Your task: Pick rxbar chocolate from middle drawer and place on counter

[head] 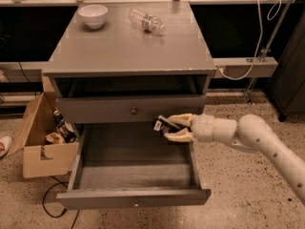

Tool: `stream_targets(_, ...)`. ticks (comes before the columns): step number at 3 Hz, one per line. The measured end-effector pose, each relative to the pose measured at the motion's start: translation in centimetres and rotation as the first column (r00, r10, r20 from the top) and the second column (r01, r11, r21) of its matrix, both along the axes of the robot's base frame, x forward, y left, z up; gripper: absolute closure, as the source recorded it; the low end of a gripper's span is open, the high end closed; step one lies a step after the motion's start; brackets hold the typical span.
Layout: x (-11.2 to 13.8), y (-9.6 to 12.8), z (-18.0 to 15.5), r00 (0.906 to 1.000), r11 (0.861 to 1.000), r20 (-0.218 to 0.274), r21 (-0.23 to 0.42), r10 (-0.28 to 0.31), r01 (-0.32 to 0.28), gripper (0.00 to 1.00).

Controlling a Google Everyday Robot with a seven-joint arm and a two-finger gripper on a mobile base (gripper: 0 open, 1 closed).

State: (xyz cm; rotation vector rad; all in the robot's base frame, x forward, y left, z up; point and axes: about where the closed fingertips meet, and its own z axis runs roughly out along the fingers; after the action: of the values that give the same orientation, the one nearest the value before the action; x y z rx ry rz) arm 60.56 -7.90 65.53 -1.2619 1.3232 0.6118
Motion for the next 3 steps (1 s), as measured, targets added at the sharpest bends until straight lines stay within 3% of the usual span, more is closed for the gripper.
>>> stream_targets(1,-1.1,-2.2,6.3,0.9956,1.000,0.094,-0.019,-0.003,0.005,1.00)
stream_targets(2,0.6,-5.0,13.6,0.9864,0.990,0.154,-0.116,-0.057,0.076,1.00)
stream_targets(3,0.6,-5.0,13.6,0.9864,0.990,0.154,-0.116,-0.057,0.075,1.00)
